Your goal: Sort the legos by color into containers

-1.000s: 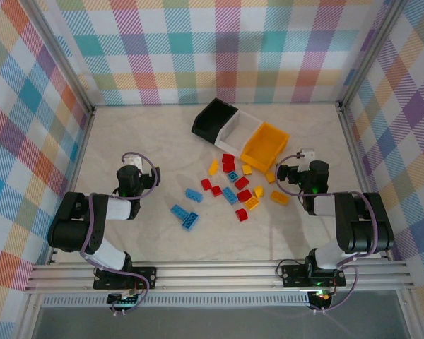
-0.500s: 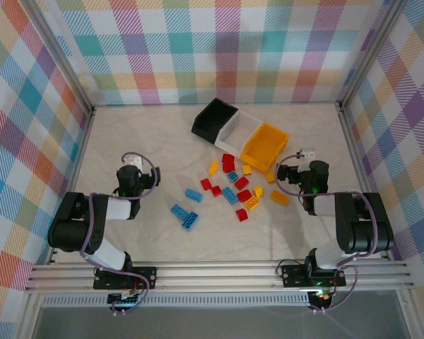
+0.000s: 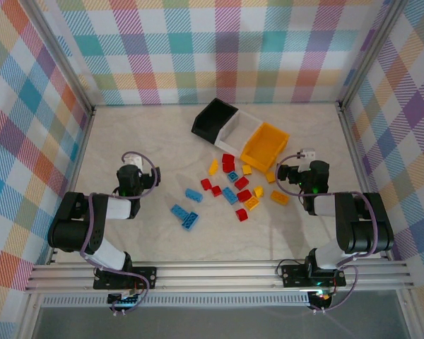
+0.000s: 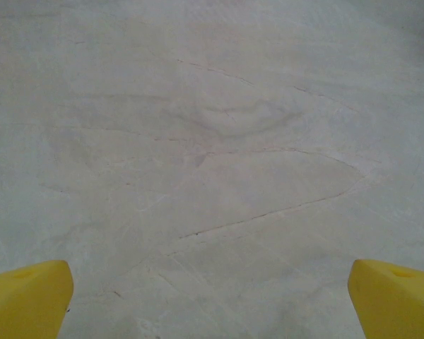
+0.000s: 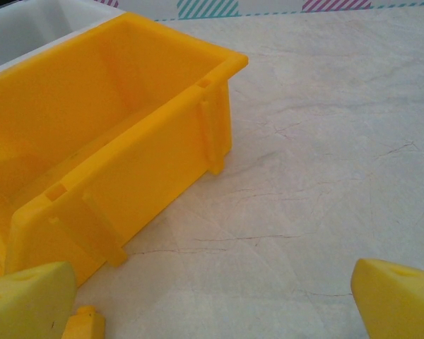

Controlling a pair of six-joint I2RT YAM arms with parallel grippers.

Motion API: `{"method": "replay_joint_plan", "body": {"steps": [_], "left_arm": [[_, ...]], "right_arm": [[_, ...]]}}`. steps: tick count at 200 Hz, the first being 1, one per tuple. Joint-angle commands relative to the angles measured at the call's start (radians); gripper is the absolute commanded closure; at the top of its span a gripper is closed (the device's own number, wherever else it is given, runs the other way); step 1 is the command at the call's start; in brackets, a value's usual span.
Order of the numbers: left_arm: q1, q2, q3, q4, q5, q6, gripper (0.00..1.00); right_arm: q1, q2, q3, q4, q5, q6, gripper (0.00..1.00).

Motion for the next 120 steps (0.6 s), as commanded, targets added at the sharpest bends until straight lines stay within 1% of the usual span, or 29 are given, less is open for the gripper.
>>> {"method": "replay_joint_plan", "body": {"steps": [1,7,12,23,32,47,55,66,77,88,97,109,120], "left_arm": [[0.007,-0.051,0.124,-0.206,-0.014,-0.031,0.00],[0.008,-0.055,0.181,-0.303,-0.033,-0.046,0.00],[0.008,-0.055,0.206,-0.351,-0.034,-0.050,0.00],[0.008,-0.078,0.212,-0.372,-0.007,-0.042,0.00],[0.008,-0.113,0.207,-0.393,-0.032,-0.068,0.00],[0.008,-0.189,0.211,-0.469,-0.107,-0.155,0.00],[0.008,-0.229,0.228,-0.530,-0.137,-0.219,0.00],[0.008,-0.276,0.266,-0.647,-0.149,-0.292,0.00],[0.008,-0.302,0.337,-0.806,-0.162,-0.381,0.00],[0.008,-0.297,0.425,-0.968,-0.151,-0.433,0.00],[0.008,-0.280,0.494,-1.098,-0.116,-0.439,0.00],[0.007,-0.252,0.581,-1.218,-0.078,-0.456,0.00],[0.006,-0.244,0.632,-1.292,-0.051,-0.489,0.00]], "right_arm": [[-0.006,-0.016,0.033,-0.029,0.038,0.032,0.00],[-0.006,-0.025,0.043,-0.056,0.047,0.036,0.00],[-0.006,-0.037,0.052,-0.079,0.053,0.038,0.00],[-0.007,-0.064,0.077,-0.143,0.073,0.044,0.00],[-0.006,-0.090,0.098,-0.221,0.091,0.050,0.00],[-0.006,-0.134,0.152,-0.338,0.108,0.064,0.00],[-0.006,-0.158,0.190,-0.420,0.128,0.107,0.00],[-0.011,-0.177,0.261,-0.553,0.141,0.196,0.00],[-0.012,-0.174,0.351,-0.712,0.142,0.258,0.00],[-0.012,-0.151,0.451,-0.859,0.137,0.301,0.00],[-0.013,-0.125,0.522,-0.958,0.121,0.326,0.00],[-0.014,-0.090,0.603,-1.051,0.098,0.376,0.00],[-0.013,-0.057,0.667,-1.110,0.051,0.405,0.00]]}}
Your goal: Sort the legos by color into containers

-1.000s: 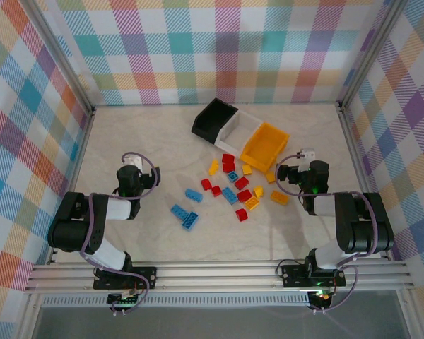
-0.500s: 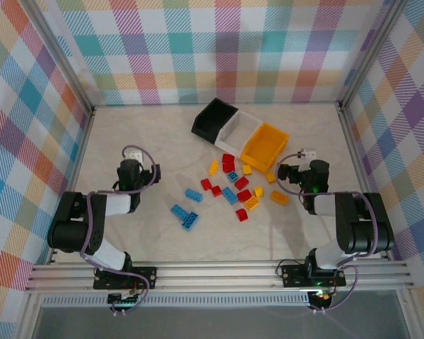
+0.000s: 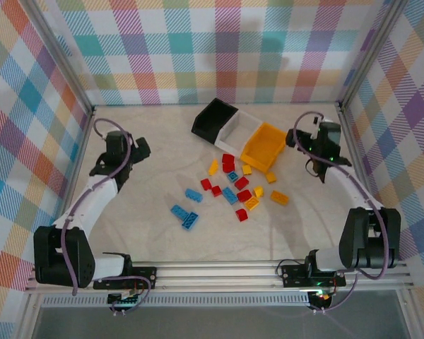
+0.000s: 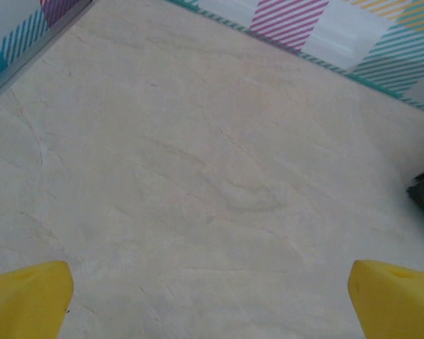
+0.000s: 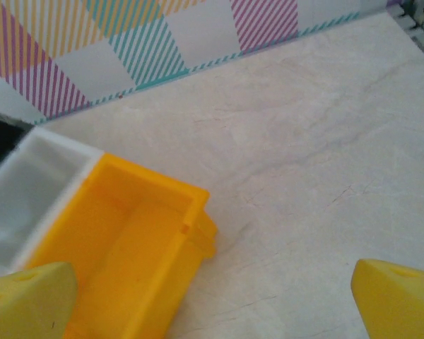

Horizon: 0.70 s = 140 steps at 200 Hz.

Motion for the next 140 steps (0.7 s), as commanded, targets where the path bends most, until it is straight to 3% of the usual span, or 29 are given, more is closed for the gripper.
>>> {"method": "replay_joint_plan", "body": {"steps": [1,63,140], "left_arm": [[0.007,0.020,0.113,-0.350,0.057,-0.119,0.00],[-0.005,-0.066,0.172,-0.491,0.317,-0.148,0.00],[-0.099,-0.261,0.051,-0.602,0.537,-0.190,0.00]], "right_arm": [[-0.005,0.064,0.117,-0.307,-0.063,0.132,0.00],[0.018,0.118,0.295,-0.579,-0.226,0.297,0.00],[0.257,0.059,0.370,-1.023,-0.183,0.349,0.02]]}}
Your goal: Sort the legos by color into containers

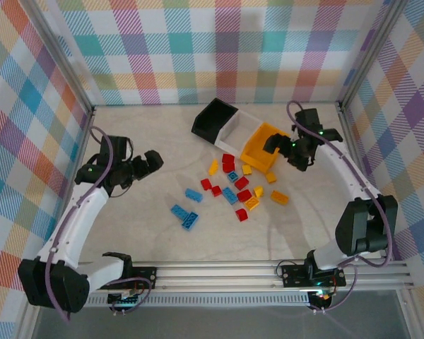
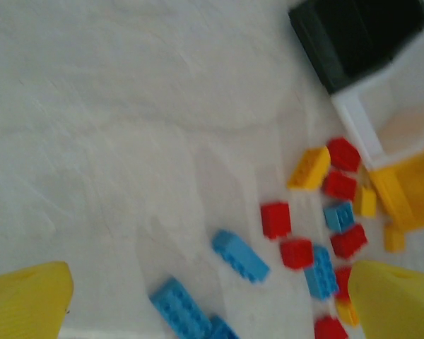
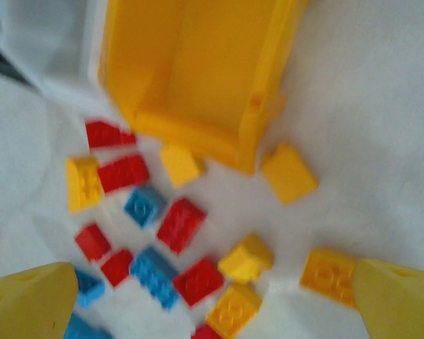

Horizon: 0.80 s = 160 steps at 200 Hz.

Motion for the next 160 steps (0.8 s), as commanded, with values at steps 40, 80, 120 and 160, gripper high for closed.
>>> {"method": "replay_joint_plan", "body": {"steps": [40,80,120,160], "left_arm": [[-0.045,-0.127,-0.092,-0.103,0.155,0.032,0.00],[-0.073,-0.190,-0.133,-0.113,0.208,0.001,0.00],[-0.098,-0.188,-0.169,-0.099,0.217,0.003,0.00],[-0.098,-0.194,-0.166,-0.101,0.209,-0.002,0.00]], "right_arm": [[0.168,-0.149,-0.121,-0.239,0.026,0.222,0.09],[0.183,-0.226,-0.240,-0.228,0.024,0.305,0.20],[0.181,-0.149,-0.211,-0.357,0.143,0.240,0.19],[0.169,-0.055,-0.214,-0.336,0.169,0.241,0.13]]}}
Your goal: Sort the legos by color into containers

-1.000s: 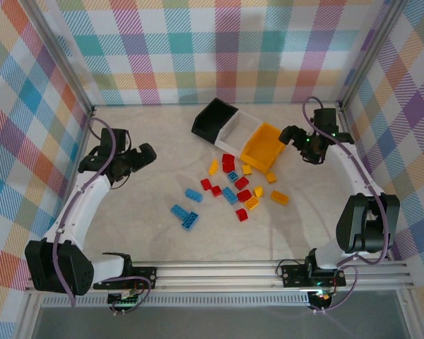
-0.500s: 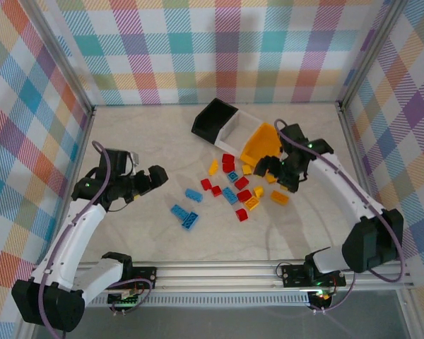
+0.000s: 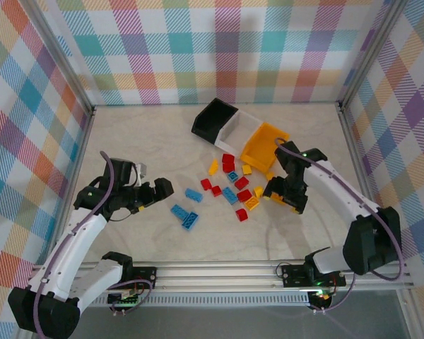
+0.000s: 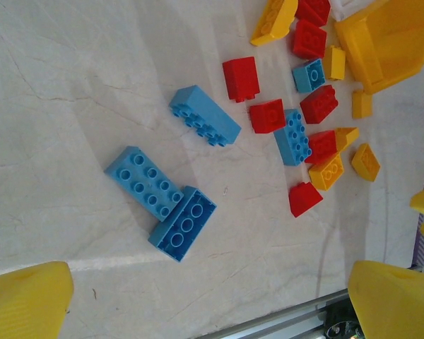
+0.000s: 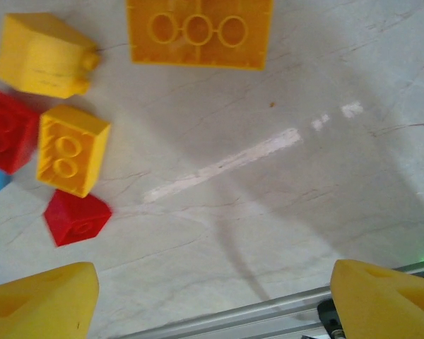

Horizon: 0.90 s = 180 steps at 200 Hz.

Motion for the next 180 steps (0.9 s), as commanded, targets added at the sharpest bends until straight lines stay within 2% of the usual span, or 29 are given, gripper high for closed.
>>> {"method": "replay_joint_plan", "body": {"steps": [1,66,180], "left_arm": [[-0.007,-0.008,-0.001,-0.007,0.018,-0.007,0.00],[-0.007,0.064,0.038,0.003,0.022,-0.007,0.00],[-0.007,0.183,0.088,0.025,0.020,-0.026,0.00]], "right_arm": [[-0.011,0.046,0.015,-0.027,0.034,-0.001,0.13],[-0.065,0.157,-0.019,0.109,0.006,-0.014,0.14],[-0.103,0.360,0.079,0.223,-0.019,-0.042,0.17]]}}
